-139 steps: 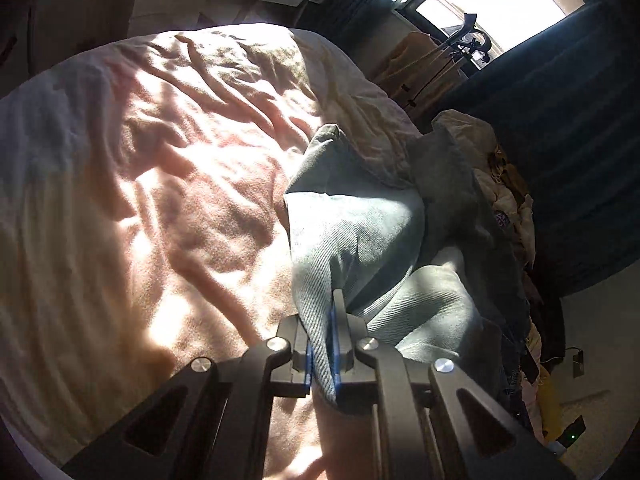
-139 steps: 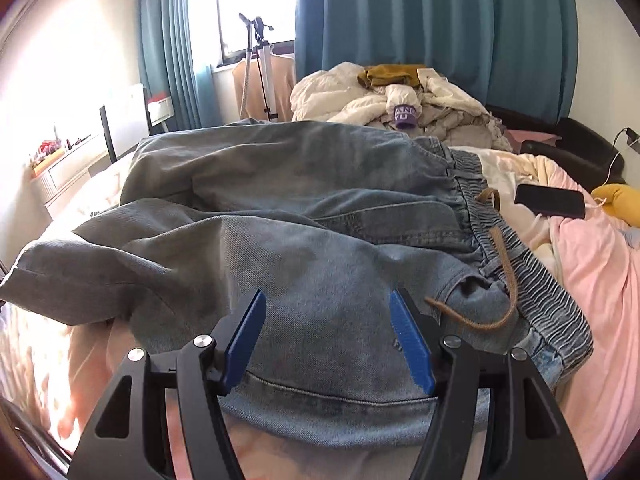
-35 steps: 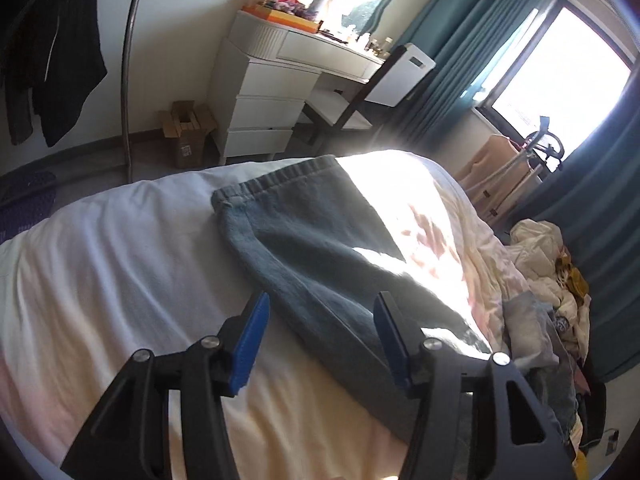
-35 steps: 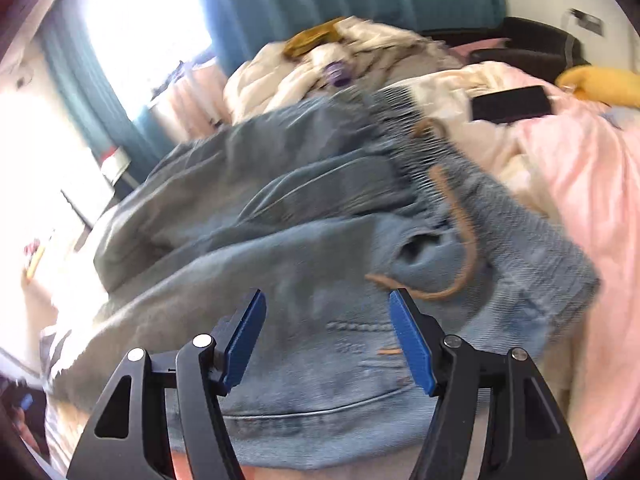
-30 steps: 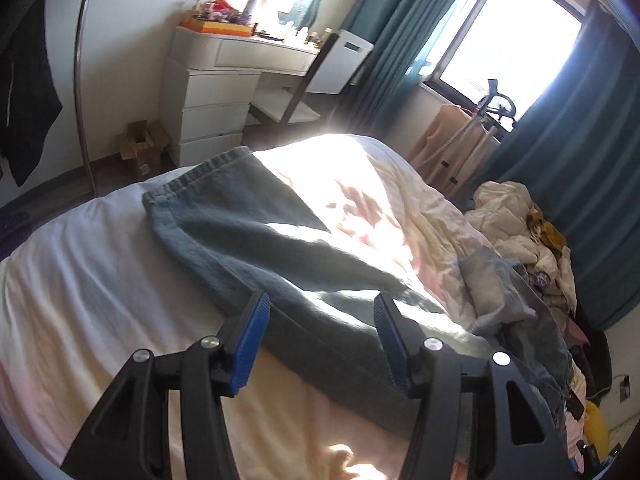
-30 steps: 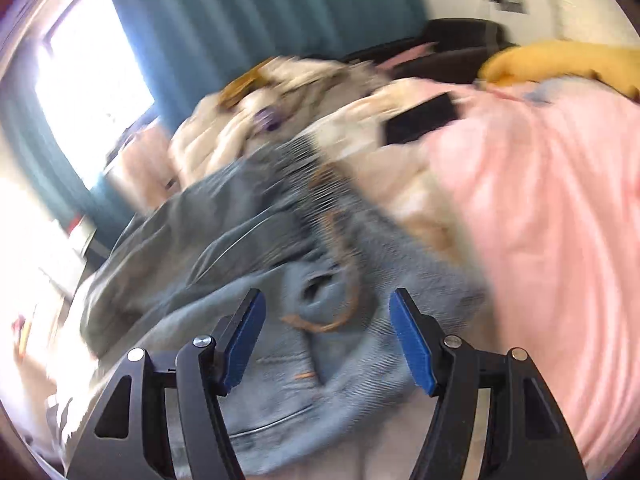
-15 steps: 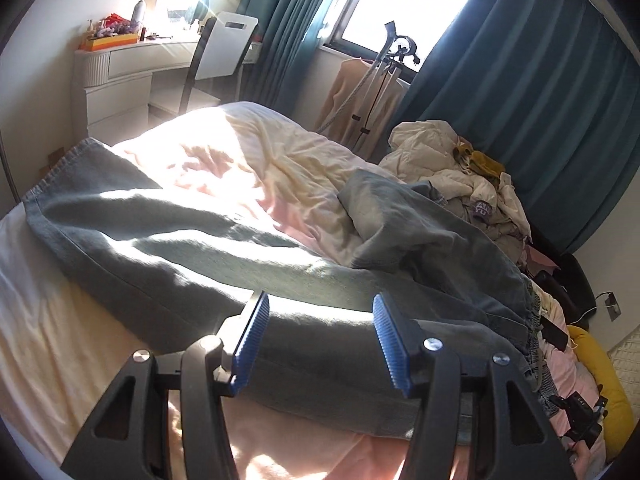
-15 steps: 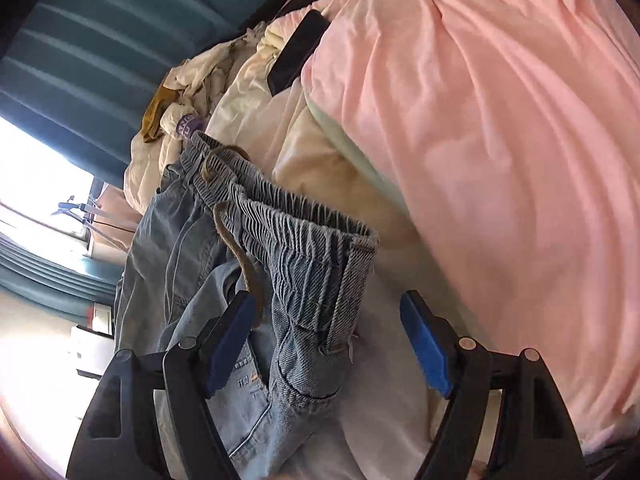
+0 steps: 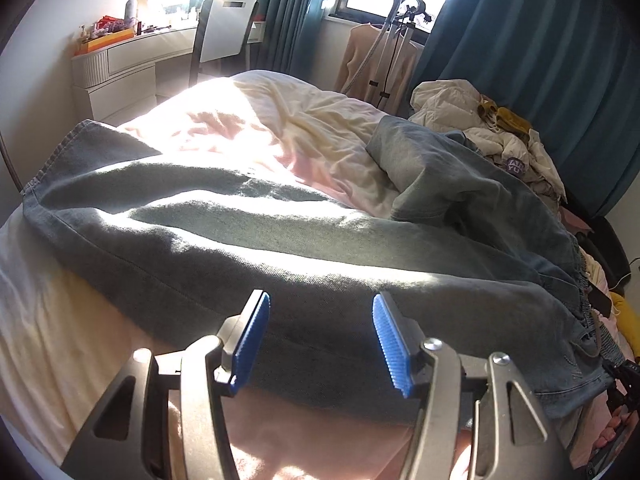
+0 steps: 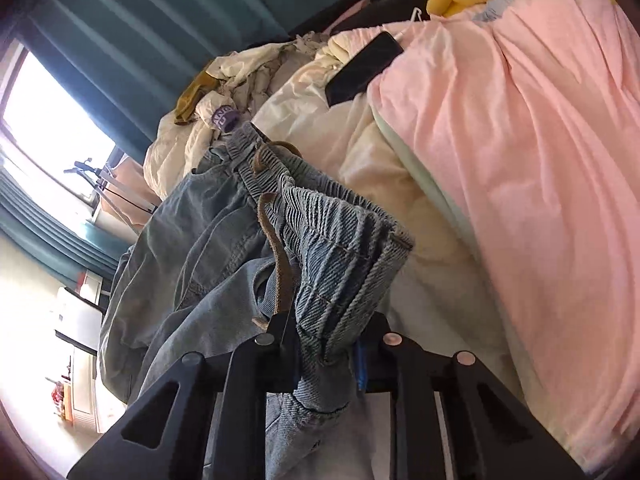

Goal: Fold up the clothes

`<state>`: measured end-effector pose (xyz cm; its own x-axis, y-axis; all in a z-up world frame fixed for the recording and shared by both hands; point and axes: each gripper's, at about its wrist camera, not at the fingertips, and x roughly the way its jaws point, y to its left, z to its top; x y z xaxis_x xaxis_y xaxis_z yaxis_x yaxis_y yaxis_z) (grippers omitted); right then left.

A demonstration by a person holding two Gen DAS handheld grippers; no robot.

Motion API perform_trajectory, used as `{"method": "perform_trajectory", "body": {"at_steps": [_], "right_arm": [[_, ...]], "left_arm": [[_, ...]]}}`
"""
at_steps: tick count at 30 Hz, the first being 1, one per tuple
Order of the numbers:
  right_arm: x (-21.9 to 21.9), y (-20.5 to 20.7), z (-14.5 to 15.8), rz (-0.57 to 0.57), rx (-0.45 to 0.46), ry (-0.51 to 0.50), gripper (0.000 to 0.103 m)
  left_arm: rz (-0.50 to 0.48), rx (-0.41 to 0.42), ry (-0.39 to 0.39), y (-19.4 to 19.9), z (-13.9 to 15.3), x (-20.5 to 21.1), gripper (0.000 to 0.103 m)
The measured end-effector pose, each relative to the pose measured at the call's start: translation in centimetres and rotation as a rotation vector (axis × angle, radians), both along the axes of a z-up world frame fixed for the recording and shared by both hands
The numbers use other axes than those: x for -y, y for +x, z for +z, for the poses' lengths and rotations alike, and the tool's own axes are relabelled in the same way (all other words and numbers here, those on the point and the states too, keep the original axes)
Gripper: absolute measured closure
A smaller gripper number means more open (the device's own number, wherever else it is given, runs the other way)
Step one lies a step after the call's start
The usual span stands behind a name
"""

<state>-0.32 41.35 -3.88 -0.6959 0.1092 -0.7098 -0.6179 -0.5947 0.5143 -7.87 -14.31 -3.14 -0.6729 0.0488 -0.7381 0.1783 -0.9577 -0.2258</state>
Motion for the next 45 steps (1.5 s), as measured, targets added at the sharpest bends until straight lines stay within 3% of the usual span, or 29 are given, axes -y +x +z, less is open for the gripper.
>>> {"method": "perform_trajectory", "body": {"at_steps": [5,8,11,13,17,21,28,31,34,38,45], "right_arm": [[0.2,1.3,2.1,-0.067,-0.028,0.095,0.089],[-0.2,1.8,1.9,-0.106,0.055,0.117,0.089],[-1.2,0.5,-0.5,-0.078,0.184,0.037,0.089],[-1.7,0.5,-1.2,-0.088,0.208,0.009,0.088],[-1.8,1.4,-0.7,-0.099,0.175,-0.010,0.074],[-1.6,3.2,1.3,-0.127,0.093,0.052,0.042],[0.4,4.2,5.4,-0.163,-0.041,0.248,0.039],[2.3,2.5,6.6,-0.090,-0.058,0.352,0.036],[5.6,-0.4,7.1,0.055,-0.058,0.441,0.035],[10.8,-5.6,6.6,0.258,-0.046,0.498,0.034],[21.0,-14.7,3.6,0.528,-0.054,0.555,0.034]], "left_arm": [[-0.015,-0.014,-0.023,0.5,0.4,-0.5,0.047],[-0.016,-0.014,-0.029,0.7,0.5,-0.5,0.047],[-0.019,-0.013,-0.034,0.8,0.6,-0.7,0.047],[-0.020,-0.011,-0.044,0.8,0.5,-0.9,0.047],[-0.015,0.003,-0.043,0.6,0.4,-1.0,0.047],[-0.023,0.022,-0.030,0.0,1.1,-1.4,0.047],[-0.077,-0.023,-0.094,-2.2,3.3,-2.7,0.047],[-0.073,-0.023,-0.086,-3.0,2.6,-2.6,0.047],[-0.090,-0.013,-0.056,-3.4,1.7,-2.5,0.047],[-0.070,-0.034,-0.106,-3.4,1.3,-2.3,0.047],[-0.017,-0.050,-0.042,-4.5,0.1,0.2,0.047]]}}
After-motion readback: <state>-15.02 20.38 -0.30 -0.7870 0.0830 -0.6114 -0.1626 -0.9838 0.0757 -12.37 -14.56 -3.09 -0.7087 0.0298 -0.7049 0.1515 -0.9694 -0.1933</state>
